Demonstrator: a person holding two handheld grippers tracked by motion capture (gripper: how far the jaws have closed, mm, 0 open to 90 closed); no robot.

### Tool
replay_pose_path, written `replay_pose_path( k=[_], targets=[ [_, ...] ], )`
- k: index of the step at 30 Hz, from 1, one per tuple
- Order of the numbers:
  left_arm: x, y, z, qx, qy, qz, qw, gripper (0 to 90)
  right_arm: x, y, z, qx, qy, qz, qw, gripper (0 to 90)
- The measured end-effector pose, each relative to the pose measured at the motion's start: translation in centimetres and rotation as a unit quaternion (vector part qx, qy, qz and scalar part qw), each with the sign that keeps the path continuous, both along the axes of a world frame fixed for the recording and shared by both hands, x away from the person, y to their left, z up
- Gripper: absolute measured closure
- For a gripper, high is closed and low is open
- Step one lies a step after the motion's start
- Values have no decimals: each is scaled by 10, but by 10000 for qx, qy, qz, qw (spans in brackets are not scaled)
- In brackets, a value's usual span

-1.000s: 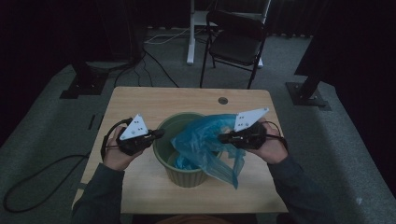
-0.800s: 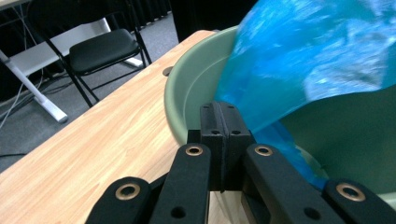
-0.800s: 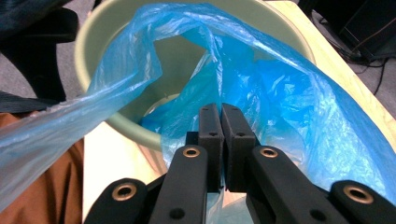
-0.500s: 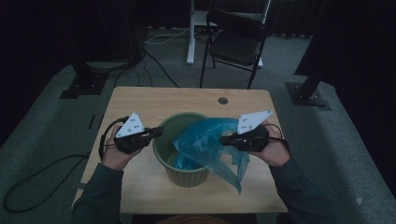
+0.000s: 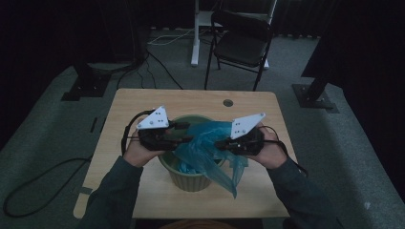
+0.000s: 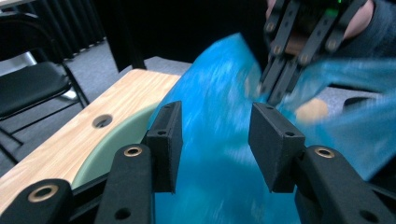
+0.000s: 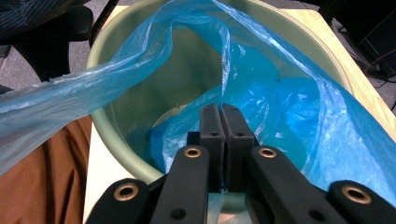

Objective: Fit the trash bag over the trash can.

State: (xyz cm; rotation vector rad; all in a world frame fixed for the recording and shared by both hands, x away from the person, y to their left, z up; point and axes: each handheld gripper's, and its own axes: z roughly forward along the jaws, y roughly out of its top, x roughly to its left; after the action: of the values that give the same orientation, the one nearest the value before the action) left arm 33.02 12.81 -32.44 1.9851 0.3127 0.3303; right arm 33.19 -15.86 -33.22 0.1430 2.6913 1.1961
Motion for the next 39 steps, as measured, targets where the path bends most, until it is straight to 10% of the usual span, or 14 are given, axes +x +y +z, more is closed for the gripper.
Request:
replay_pose_path(
  k=[9,15,24,31,39],
  targets=[
    [5,-35,2,340,15,54,9994,542,-1,9,-2,-75,-43,103,9999,887],
    [7,-41,-5,978,-266,528,9934,826,-4,7,-2,-114,-47,89,9999,887],
    [22,-4,-12,720,-98,1340,9883,892,-8,-3,-8,-262,37,69,9996,886],
    [17,-5,-11,687,-155,1252,9896,891,-6,-7,-3,89,57,11,9999,689],
    [14,-14,-9,692,-288,1163,9904,891,0,-1,13,493,-474,-553,9961,631]
  ],
)
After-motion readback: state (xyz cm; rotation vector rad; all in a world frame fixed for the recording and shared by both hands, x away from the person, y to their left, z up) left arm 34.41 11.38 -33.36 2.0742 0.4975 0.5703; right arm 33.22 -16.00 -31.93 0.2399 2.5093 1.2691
